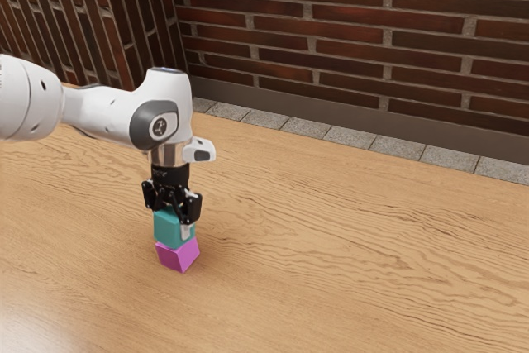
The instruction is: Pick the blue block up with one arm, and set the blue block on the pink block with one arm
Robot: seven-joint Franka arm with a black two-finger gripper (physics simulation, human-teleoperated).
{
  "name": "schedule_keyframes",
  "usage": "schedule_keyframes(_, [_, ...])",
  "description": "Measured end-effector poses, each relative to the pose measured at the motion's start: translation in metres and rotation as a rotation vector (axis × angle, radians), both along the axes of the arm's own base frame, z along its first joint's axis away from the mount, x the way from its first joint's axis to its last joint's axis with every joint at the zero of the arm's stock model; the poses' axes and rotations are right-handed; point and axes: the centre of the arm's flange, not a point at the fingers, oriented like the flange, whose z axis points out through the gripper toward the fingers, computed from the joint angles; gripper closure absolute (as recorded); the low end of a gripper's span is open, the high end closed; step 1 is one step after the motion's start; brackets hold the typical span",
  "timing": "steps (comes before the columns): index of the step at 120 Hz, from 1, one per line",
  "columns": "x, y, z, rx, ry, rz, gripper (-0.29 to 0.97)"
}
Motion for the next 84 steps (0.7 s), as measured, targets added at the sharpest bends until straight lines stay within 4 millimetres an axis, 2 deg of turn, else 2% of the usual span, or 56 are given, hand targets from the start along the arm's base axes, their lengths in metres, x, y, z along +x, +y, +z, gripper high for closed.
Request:
schedule_keyframes(17, [0.0,0.008,-0.003,0.001,0.002,0.004,0.37])
schedule_keyframes(37, [0.001,0.002,-0.003,0.004,0.002,-0.023,0.19])
schedule_keyframes(53, [0.002,0.002,-0.001,0.003,-0.003,-0.035,0.1])
schedule_keyframes(68, [0.01,0.002,0.015,0.003,-0.038,-0.045,0.06])
schedule_keyframes(84, [0.022,0.0,0.048,0.002,-0.103,-0.058,0.03])
